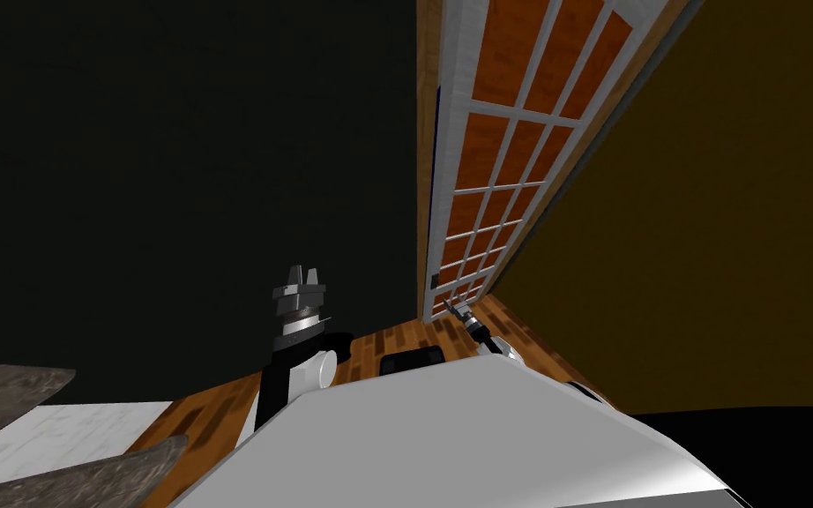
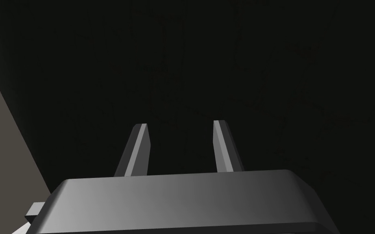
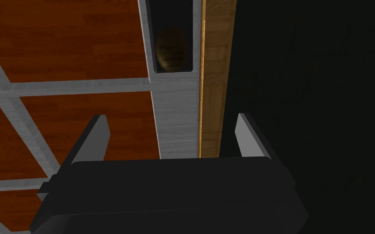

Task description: Pull the door open

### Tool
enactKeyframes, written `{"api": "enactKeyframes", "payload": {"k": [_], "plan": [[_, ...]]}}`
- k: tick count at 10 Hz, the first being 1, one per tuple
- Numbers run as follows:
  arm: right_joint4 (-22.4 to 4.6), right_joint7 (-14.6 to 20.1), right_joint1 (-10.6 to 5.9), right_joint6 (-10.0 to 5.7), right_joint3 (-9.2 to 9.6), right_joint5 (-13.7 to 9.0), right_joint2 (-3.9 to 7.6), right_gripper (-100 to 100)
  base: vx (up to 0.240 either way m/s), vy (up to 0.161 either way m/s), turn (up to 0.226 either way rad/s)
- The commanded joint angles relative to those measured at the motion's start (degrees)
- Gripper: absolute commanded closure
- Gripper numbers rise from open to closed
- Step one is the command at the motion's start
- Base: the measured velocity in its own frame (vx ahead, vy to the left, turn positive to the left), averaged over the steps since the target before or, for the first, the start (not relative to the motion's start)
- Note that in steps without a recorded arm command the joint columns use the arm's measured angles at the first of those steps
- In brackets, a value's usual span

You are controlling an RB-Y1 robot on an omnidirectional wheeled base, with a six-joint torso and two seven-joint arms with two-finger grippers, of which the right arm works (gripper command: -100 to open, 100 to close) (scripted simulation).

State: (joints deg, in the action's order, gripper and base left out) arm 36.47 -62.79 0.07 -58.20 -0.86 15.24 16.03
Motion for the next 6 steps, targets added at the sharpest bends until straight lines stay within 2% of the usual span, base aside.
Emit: {"api": "enactKeyframes", "payload": {"k": [1, 2, 3, 4, 6], "plan": [[0.2, -1.9, 0.10, -0.01, -0.04, 0.6, 0.04, -100, -0.003, -0.005, -0.045], [0.1, -1.1, 0.05, -0.02, -0.03, 0.4, 0.01, -100, 0.000, 0.000, 0.000], [-0.9, -1.3, 0.39, -0.86, -1.01, -0.3, 0.68, -100, 0.103, 0.093, 0.180], [-1.2, -1.3, 0.48, -1.11, -1.30, -0.6, 0.88, -100, 0.157, 0.110, 0.187], [-1.5, -1.2, 0.59, -1.38, -1.62, -0.8, 1.09, -100, 0.091, 0.045, 0.033]]}}
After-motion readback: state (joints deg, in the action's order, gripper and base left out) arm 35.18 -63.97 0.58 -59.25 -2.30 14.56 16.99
